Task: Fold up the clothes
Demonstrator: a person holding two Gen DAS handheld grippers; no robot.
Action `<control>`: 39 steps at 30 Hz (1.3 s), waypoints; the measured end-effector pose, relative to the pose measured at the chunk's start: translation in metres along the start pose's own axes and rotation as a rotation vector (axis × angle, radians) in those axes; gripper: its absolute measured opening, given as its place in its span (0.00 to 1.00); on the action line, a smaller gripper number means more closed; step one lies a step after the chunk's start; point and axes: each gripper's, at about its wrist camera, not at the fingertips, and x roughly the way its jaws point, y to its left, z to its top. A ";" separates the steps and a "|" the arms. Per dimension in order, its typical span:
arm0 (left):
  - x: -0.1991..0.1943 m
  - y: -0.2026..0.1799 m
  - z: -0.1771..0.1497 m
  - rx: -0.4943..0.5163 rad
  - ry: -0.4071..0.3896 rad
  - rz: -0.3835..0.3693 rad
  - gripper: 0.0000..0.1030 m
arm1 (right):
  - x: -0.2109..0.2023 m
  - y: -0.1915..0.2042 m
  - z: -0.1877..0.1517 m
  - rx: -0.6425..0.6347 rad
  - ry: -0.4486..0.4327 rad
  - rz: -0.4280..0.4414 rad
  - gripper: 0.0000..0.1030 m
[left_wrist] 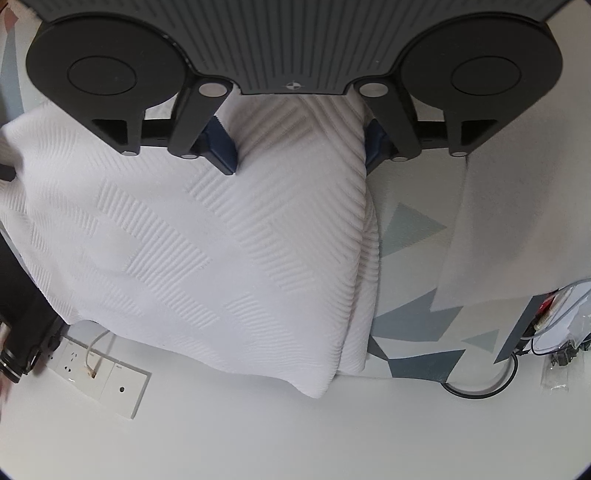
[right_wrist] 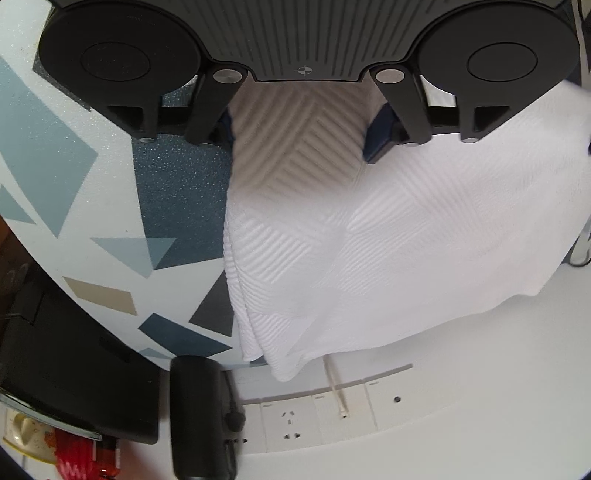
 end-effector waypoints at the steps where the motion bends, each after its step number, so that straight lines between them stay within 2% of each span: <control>1: -0.001 -0.001 0.000 -0.002 0.000 -0.004 0.61 | 0.000 0.000 0.000 -0.007 0.003 0.006 0.53; 2: -0.001 -0.001 -0.001 -0.003 -0.001 -0.008 0.56 | -0.001 0.001 0.000 -0.009 0.006 0.013 0.51; 4: -0.003 -0.003 -0.003 -0.003 0.000 -0.020 0.50 | -0.002 0.002 -0.001 -0.007 0.009 0.031 0.41; 8: -0.008 -0.003 -0.009 -0.023 -0.002 -0.060 0.39 | -0.006 0.006 -0.004 -0.036 0.012 0.035 0.35; 10: -0.012 -0.002 -0.015 -0.033 -0.005 -0.082 0.38 | -0.008 0.006 -0.007 -0.050 0.015 0.037 0.34; 20: -0.044 -0.021 -0.060 -0.048 -0.005 -0.083 0.38 | -0.029 -0.025 -0.020 -0.089 0.033 0.096 0.35; 31: -0.079 -0.066 -0.112 -0.123 0.025 0.012 0.38 | -0.061 -0.072 -0.039 -0.169 0.072 0.193 0.35; 39: -0.097 -0.091 -0.135 -0.139 0.045 0.059 0.38 | -0.079 -0.087 -0.049 -0.187 0.079 0.210 0.35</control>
